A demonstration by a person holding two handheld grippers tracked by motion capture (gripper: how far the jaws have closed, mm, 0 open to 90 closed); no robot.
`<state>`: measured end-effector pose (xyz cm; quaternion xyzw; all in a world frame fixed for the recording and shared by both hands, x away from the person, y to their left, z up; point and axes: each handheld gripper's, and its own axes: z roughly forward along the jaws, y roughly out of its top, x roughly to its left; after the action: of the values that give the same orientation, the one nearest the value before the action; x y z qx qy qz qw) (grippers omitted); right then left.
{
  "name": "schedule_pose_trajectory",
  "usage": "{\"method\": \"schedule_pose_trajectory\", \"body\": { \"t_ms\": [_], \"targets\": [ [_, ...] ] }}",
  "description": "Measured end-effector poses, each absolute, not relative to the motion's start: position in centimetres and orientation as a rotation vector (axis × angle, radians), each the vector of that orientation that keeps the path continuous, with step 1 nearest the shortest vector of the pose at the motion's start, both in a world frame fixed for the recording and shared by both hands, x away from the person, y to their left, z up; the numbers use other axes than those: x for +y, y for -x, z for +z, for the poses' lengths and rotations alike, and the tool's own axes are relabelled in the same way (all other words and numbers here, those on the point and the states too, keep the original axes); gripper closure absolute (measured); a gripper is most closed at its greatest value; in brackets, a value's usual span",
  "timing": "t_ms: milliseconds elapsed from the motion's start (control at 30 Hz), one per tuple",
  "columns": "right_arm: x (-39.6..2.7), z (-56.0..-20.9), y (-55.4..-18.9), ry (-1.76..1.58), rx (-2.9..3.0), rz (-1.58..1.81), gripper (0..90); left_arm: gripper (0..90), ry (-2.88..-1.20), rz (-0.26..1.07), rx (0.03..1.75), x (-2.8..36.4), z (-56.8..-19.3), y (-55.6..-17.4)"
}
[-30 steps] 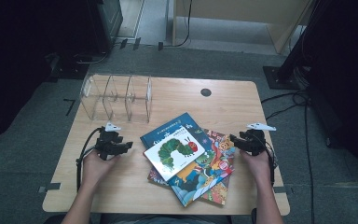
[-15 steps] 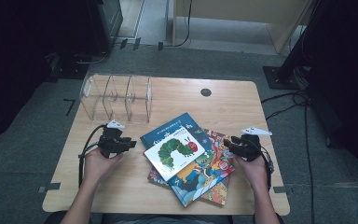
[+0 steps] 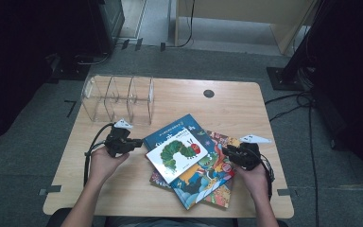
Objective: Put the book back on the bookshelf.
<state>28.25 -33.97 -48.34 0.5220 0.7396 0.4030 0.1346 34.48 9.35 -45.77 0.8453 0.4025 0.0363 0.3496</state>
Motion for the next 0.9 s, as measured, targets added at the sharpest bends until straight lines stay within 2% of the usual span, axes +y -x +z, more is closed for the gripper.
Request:
{"method": "schedule_pose_trajectory", "body": {
  "t_ms": [267, 433, 733, 900],
  "targets": [
    [-33.0, -48.2, -27.3, -1.473, 2.183, 1.228, 83.5, 86.0, -2.227, 0.064, 1.003, 8.1, -46.0, -34.9],
    [-32.2, -48.2, -26.8, -1.45, 2.229, 1.247, 87.3, 85.8, -2.263, 0.025, 0.978, 7.5, -46.4, -35.1],
    [-31.0, -48.9, -26.9, -1.424, 2.319, 1.221, 88.9, 85.0, -2.3, -0.01, 0.951, 6.5, -47.1, -35.0],
    [-30.4, -49.1, -27.1, -1.41, 2.34, 1.212, 88.9, 88.2, -2.285, -0.029, 0.956, 6.5, -47.2, -35.0]
  ]
}}
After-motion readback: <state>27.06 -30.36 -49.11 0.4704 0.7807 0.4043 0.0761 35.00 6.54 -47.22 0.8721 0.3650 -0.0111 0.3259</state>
